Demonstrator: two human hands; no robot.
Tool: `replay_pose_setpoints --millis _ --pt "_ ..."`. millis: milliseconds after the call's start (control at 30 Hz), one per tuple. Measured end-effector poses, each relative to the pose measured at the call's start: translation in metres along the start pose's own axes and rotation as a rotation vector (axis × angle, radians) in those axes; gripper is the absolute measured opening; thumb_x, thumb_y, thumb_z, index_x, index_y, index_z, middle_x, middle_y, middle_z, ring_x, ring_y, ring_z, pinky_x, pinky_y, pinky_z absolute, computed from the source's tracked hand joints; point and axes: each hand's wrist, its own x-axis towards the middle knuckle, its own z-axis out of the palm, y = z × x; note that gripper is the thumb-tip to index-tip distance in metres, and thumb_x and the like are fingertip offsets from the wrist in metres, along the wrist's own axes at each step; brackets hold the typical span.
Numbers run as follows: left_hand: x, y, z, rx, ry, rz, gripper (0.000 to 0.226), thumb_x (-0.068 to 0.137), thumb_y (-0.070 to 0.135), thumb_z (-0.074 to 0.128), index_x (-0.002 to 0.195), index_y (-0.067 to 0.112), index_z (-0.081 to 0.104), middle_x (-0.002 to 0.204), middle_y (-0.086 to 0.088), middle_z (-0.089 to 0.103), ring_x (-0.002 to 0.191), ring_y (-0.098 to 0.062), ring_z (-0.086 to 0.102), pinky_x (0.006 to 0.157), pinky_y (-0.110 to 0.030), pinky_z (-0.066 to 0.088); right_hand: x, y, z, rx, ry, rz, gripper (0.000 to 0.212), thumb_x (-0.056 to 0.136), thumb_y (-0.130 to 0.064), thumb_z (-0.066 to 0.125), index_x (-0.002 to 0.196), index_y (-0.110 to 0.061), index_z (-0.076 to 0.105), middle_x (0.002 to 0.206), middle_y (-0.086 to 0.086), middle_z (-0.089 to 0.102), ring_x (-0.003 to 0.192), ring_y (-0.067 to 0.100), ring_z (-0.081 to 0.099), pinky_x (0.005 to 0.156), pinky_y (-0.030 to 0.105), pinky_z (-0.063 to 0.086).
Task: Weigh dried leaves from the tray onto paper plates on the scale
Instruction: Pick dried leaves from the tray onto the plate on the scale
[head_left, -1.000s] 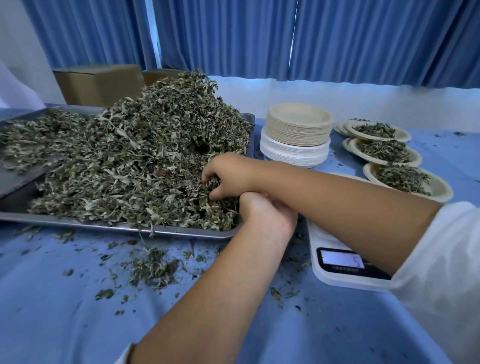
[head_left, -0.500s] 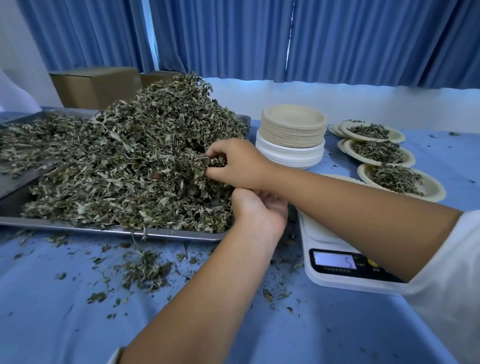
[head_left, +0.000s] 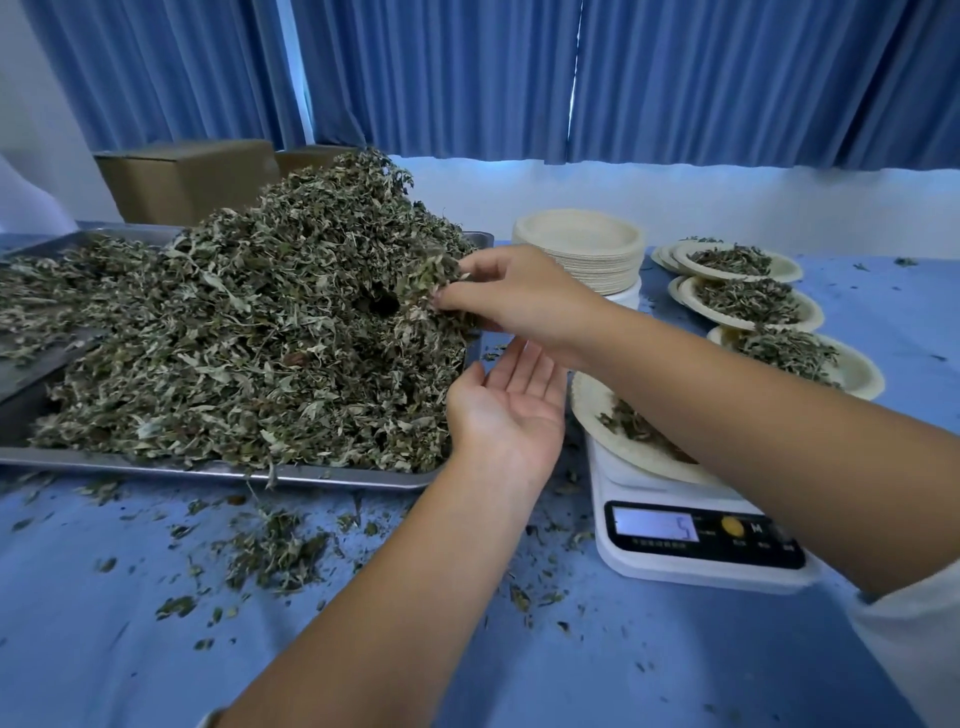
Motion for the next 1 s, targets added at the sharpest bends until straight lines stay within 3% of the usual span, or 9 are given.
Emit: replay_pose_setpoints --millis 67,200,367,500,633,667,733,833,1000 --pt "0.003 0.001 -0.003 -0.025 -0.057 -0.029 0.043 0.101 0.024 0.030 0.108 -0.013 0.049 0.134 -0.018 0.050 0.131 -0.032 0.044 0.097 -0.038 0.040 -0.008 -0.002 -0.010 0.042 0.008 0.013 0.011 0.077 -0.026 0.078 0.074 -0.021 0.068 0.066 -0.008 0.057 0.066 0.007 0.050 0.068 0.026 0.042" --pt "0.010 -0.001 0.000 0.019 -0.004 0.014 0.048 0.103 0.029 0.027 0.123 -0.006 0.052 0.122 -0.021 0.060 0.122 -0.033 0.053 0.101 -0.042 0.040 -0.021 -0.009 -0.041 0.072 0.042 0.014 0.012 0.079 -0.024 0.076 0.070 -0.023 0.068 0.065 -0.008 0.063 0.065 0.006 0.056 0.069 0.028 0.047" --pt "0.008 -0.003 0.000 0.090 0.036 0.041 0.050 0.103 0.031 0.026 0.111 -0.008 0.056 0.113 -0.023 0.063 0.114 -0.034 0.057 0.098 -0.043 0.043 -0.046 -0.007 -0.078 -0.025 0.046 0.019 0.014 0.078 -0.025 0.077 0.084 -0.013 0.071 0.083 0.014 0.069 0.076 0.011 0.056 0.077 0.031 0.045" --pt "0.008 -0.005 0.000 0.128 0.046 0.041 0.050 0.103 0.032 0.026 0.109 -0.008 0.057 0.115 -0.023 0.064 0.111 -0.034 0.059 0.094 -0.043 0.046 -0.069 0.004 -0.104 -0.066 0.051 0.010 0.008 0.079 -0.021 0.076 0.078 -0.017 0.069 0.063 -0.008 0.054 0.061 0.003 0.046 0.063 0.014 0.036" --pt "0.007 -0.006 -0.001 0.175 0.046 0.064 0.050 0.103 0.031 0.026 0.113 -0.007 0.057 0.114 -0.022 0.065 0.110 -0.033 0.060 0.095 -0.042 0.047 -0.083 0.014 -0.128 -0.162 0.011 0.098 0.024 0.077 -0.026 0.077 0.095 -0.011 0.069 0.092 0.019 0.066 0.080 0.012 0.054 0.088 0.034 0.046" --pt "0.007 -0.006 -0.001 0.181 0.051 0.071 0.050 0.103 0.031 0.026 0.113 -0.008 0.057 0.114 -0.022 0.065 0.111 -0.032 0.060 0.096 -0.042 0.047 -0.085 0.016 -0.134 -0.200 -0.025 0.124 0.027 0.077 -0.027 0.077 0.096 -0.010 0.069 0.096 0.022 0.065 0.079 0.012 0.054 0.086 0.030 0.048" --pt "0.007 -0.006 -0.001 0.187 0.043 0.082 0.049 0.103 0.030 0.026 0.114 -0.008 0.056 0.116 -0.022 0.064 0.113 -0.032 0.059 0.099 -0.041 0.046 -0.086 0.016 -0.144 -0.293 -0.065 0.162 0.026 0.075 -0.033 0.078 0.093 -0.015 0.069 0.079 0.009 0.062 0.066 0.003 0.050 0.061 0.013 0.040" --pt "0.006 -0.006 -0.001 0.214 0.037 0.096 0.048 0.103 0.029 0.027 0.115 -0.007 0.057 0.114 -0.022 0.065 0.112 -0.032 0.060 0.099 -0.041 0.046 -0.087 0.018 -0.150 -0.485 -0.114 0.169 0.022 0.073 -0.042 0.078 0.084 -0.025 0.069 0.056 -0.017 0.052 0.050 -0.003 0.045 0.054 0.019 0.033" --pt "0.008 -0.007 -0.003 0.234 0.036 0.111 0.049 0.103 0.029 0.027 0.114 -0.007 0.057 0.110 -0.022 0.067 0.110 -0.032 0.061 0.095 -0.042 0.048 -0.086 0.024 -0.141 -0.776 -0.271 0.196 0.035 0.072 -0.055 0.074 0.098 -0.033 0.065 0.081 -0.020 0.055 0.072 -0.003 0.051 0.058 0.018 0.035"
